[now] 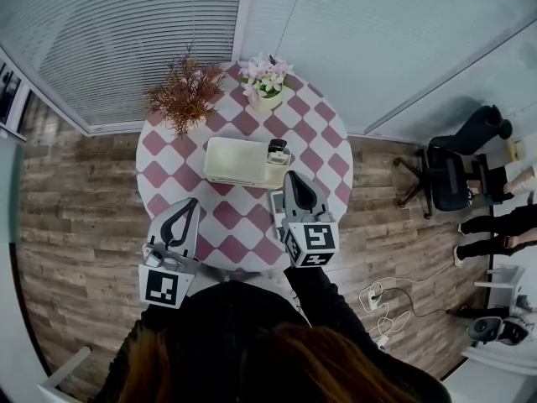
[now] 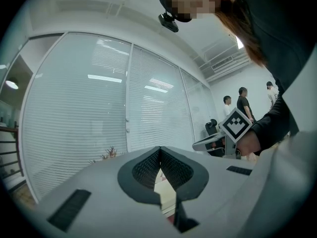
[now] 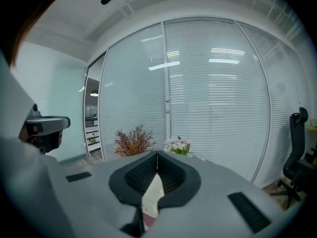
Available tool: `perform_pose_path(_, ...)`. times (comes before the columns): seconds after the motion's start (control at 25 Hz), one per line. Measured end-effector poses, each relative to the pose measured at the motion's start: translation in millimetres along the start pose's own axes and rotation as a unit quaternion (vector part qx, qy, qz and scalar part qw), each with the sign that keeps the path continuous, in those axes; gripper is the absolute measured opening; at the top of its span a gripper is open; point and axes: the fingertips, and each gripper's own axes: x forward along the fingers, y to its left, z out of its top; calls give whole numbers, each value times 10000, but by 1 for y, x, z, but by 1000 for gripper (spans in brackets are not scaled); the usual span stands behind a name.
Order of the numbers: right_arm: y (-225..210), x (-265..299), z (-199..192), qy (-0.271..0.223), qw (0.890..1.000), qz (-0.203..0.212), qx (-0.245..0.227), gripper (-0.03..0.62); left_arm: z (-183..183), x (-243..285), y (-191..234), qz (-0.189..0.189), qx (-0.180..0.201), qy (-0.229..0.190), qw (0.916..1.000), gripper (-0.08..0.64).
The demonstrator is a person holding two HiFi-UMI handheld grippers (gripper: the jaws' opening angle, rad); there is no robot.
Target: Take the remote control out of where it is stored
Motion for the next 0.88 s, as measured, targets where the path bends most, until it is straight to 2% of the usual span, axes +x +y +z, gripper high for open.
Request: perform_pose_path(0.88, -20, 70, -65, 827, 9957, -381, 160, 15, -2, 1, 2, 31, -38, 32, 10000, 6)
